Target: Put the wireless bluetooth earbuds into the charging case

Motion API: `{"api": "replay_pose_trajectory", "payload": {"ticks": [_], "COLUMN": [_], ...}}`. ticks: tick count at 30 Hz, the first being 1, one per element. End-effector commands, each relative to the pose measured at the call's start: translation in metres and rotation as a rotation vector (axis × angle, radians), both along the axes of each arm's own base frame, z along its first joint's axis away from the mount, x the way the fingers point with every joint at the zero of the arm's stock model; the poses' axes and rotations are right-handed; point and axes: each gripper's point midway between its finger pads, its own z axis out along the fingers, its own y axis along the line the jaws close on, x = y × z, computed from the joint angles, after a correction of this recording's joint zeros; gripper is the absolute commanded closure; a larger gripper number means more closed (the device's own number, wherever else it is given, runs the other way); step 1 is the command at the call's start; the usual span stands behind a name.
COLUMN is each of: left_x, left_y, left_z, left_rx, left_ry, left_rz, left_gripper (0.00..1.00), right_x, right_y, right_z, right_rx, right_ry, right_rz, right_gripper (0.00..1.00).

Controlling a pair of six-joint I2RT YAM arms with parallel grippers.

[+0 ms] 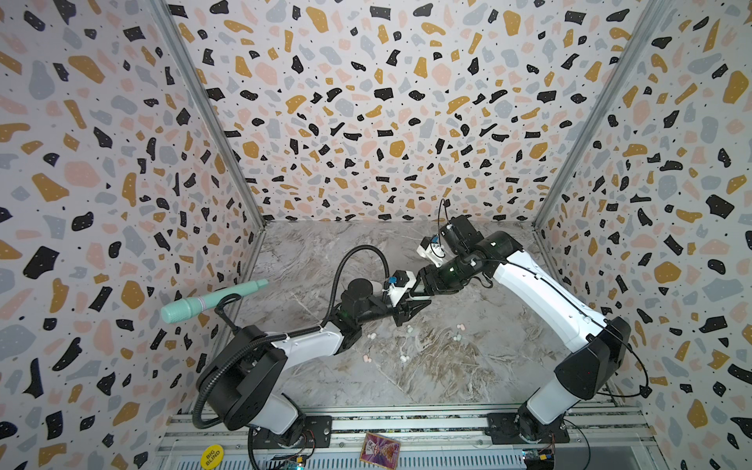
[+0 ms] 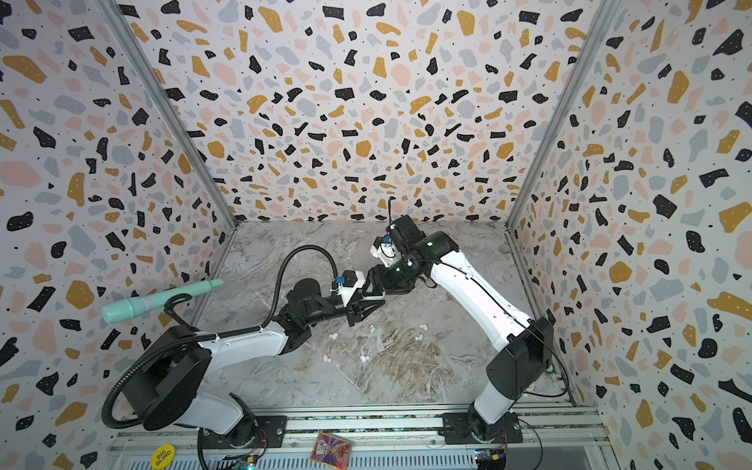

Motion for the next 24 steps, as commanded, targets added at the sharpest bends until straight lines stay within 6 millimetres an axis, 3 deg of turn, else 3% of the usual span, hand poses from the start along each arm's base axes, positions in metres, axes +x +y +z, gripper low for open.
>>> {"api": "replay_pose_trajectory", "payload": {"ticks": [1,6,15,24], "left_x": [-0.006,-0.005,-0.006,-0.011], "left_y": [-0.005,-0.006,-0.006,-0.001], "left_z": [0.014,0.015,0.012,0.01], "left_rx": [-0.032,-0.032,-0.032,-0.067], "left_ry": [-0.043,-0.039,-0.024,0.035], "left_rz": [-0.04,-0.043,-0.047,-0.04], "left_gripper": [0.61,0.64,0.68,0.7], "right_x": [-0.002,-0.004,-0.001,0.009], "right_y": [0.002,0.001,-0.002,-0.034], "right_z": [0.011,0.007,0.012,0.029], "right_rx": [0.017,0.0,-0.01,-0.006], "right_ry": [-0.037,-0.032,-0.053,-0.08], "right_rz": [0.016,0.023,0.004,-0.056], "right_gripper": [0.39,0.38,0.21,0.08]}}
